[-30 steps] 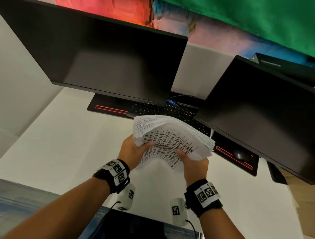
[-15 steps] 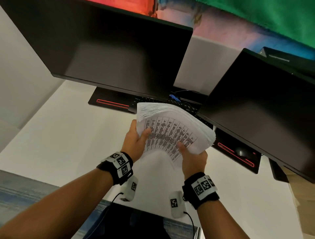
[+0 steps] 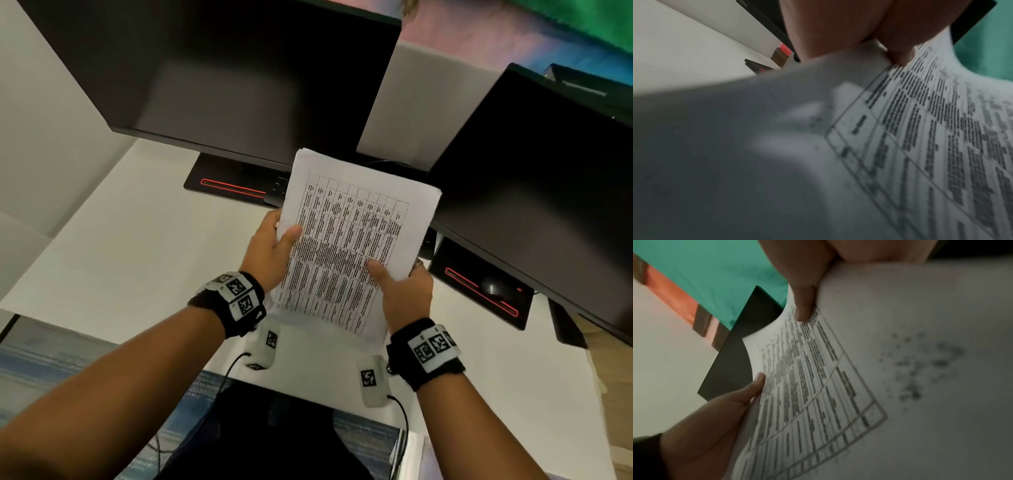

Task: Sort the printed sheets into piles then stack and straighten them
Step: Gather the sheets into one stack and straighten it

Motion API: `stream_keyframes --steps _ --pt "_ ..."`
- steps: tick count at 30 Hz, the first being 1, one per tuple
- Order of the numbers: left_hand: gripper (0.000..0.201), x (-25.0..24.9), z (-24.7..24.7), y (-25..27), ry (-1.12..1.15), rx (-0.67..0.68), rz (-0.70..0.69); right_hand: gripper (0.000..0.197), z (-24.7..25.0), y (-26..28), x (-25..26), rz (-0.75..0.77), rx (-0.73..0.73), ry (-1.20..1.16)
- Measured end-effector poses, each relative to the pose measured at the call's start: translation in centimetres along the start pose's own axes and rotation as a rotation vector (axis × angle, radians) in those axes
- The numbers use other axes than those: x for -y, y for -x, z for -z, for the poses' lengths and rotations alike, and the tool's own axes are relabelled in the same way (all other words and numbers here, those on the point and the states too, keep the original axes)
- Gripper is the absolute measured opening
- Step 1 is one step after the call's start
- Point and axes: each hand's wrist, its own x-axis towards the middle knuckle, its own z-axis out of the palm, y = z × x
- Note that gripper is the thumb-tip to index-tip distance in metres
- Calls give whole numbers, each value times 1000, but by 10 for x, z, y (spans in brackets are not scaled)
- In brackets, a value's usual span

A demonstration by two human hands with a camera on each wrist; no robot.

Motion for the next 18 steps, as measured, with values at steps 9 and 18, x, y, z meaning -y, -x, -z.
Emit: stream_keyframes --steps 9,18 --pt "60 62 -13 6 -398 317 356 47 -21 0 -77 -224 181 242" --pt "36 80 7 1 -269 215 395 44 -34 -3 -77 -239 99 316"
